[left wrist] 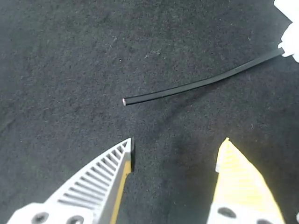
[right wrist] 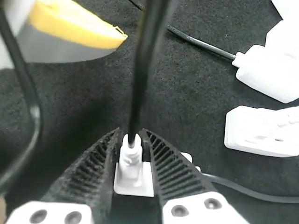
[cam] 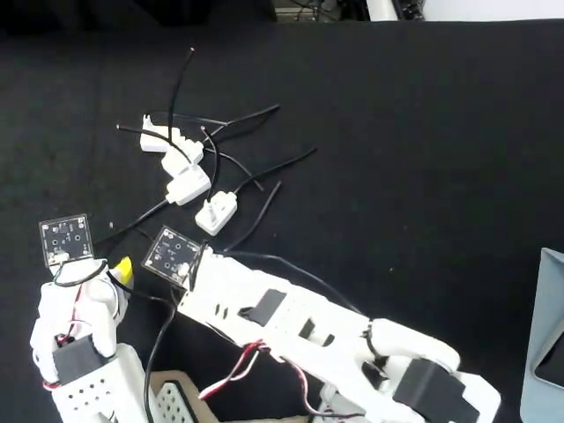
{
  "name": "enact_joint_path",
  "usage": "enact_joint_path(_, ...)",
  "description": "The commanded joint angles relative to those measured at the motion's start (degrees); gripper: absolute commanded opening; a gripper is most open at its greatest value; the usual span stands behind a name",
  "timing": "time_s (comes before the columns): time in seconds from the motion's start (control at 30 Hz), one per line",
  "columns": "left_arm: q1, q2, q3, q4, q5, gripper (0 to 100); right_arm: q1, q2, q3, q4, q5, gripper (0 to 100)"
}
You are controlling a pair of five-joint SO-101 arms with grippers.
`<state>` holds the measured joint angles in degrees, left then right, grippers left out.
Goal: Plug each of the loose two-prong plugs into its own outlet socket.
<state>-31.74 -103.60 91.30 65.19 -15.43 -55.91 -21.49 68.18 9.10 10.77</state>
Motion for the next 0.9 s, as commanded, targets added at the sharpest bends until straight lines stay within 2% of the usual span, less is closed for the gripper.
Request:
enact_joint_path(0.0,-0.2,-0.5,0.1,0.3,0.3,29,-0.4,-2.1,1.6,2.8,0.4,1.1)
enact_joint_path(0.13,-0.2,-0.5,0.1,0.3,0.3,29,3.3,-2.3,2.0,3.6,1.7,1.1)
enact_joint_path(0.3,-0.2,-0.5,0.1,0.4,0.3,29,7.5,-2.6,2.1,3.6,8.5,1.1)
enact_joint_path(0.6,0.0,-0.5,0.0,0.4,0.4,29,5.5,-2.8,3.4,3.3,8.4,1.1)
enact_joint_path(0.87,5.7,-0.6,-0.5,0.2,4.6,29,5.7,-11.8,3.6,6.2,8.4,1.5)
